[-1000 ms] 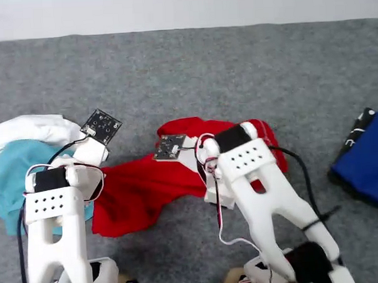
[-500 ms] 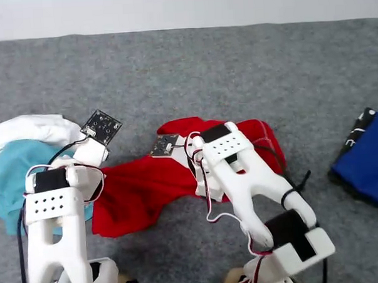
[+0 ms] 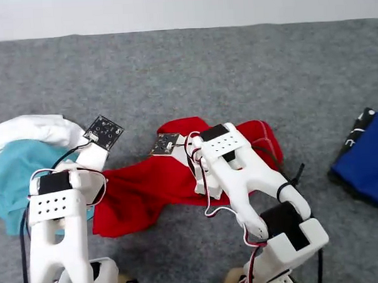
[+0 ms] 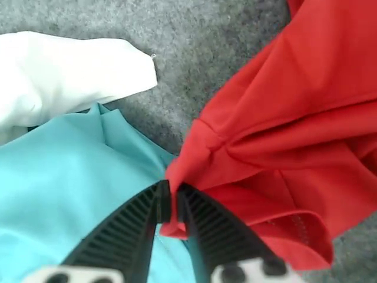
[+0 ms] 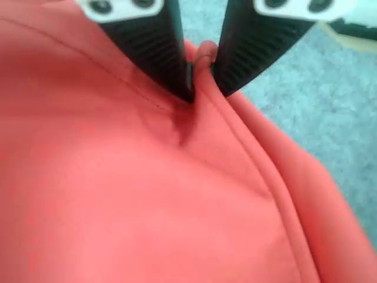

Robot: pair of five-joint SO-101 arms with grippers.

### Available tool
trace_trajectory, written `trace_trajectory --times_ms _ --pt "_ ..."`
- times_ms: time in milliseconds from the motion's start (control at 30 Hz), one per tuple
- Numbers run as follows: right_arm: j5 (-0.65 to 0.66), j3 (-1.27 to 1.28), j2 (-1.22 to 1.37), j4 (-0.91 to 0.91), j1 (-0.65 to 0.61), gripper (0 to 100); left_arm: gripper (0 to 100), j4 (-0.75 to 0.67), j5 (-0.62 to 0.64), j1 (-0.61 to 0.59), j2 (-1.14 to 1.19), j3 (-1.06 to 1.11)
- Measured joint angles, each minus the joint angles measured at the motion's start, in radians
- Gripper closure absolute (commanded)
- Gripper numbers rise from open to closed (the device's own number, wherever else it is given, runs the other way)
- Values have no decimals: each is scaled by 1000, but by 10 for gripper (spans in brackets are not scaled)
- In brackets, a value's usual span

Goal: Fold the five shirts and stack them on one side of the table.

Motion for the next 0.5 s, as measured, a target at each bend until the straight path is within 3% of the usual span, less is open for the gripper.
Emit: trace_trajectory --times_ms 500 --pt "2 -603 -224 460 101 988 997 301 0 146 0 -491"
